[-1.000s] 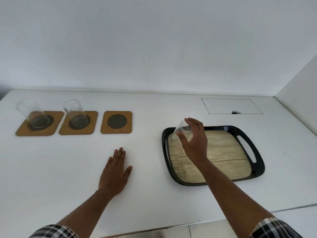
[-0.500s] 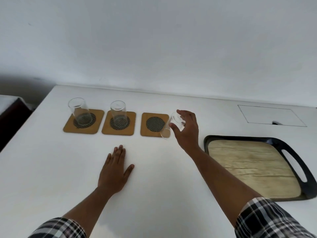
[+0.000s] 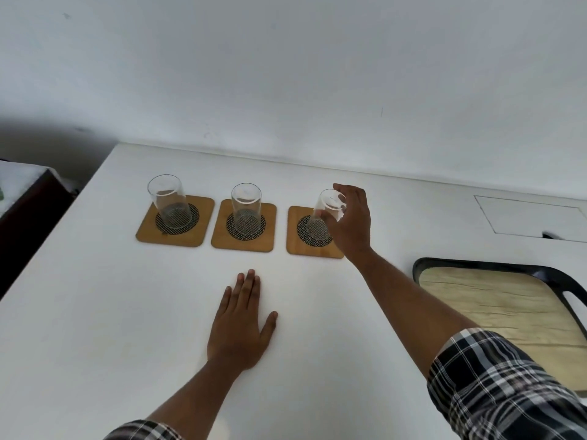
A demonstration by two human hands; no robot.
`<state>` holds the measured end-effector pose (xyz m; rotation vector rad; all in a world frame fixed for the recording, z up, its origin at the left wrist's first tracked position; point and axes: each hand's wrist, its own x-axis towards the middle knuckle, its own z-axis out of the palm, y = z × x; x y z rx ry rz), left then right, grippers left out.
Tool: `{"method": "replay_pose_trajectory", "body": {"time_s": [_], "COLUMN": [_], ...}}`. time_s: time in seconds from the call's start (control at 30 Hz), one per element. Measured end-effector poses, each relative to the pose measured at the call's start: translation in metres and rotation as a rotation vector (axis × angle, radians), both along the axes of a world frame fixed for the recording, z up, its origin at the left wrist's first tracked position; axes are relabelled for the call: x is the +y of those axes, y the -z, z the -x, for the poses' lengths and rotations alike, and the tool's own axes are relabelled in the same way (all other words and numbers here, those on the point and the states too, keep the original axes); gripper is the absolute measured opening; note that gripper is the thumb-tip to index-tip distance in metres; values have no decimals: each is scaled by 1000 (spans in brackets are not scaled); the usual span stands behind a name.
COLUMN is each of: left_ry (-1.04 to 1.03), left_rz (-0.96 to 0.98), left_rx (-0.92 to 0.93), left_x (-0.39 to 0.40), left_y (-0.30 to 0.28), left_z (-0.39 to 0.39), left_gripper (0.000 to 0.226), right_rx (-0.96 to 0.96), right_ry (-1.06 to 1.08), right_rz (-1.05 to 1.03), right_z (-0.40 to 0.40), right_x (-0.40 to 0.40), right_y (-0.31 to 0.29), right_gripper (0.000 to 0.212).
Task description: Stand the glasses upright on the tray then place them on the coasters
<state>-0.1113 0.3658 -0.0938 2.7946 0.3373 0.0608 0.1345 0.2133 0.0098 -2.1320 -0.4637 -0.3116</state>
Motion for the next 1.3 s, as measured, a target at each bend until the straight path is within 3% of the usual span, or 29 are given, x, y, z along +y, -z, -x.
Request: {"method": "replay_pose_trajectory", "body": {"time_s": [1.3], "left_ry": [-7], "left_rz": [65], "left_rx": [-8], "left_x": [0], "left_y": [-3], "left_z": [1], "left_gripper": [81], "right_rx": [82], "right_ry": [53], "right_rz": [101], "right_z": [5], "right_x": [9], "right_y": [3], "right_gripper": [79]}}
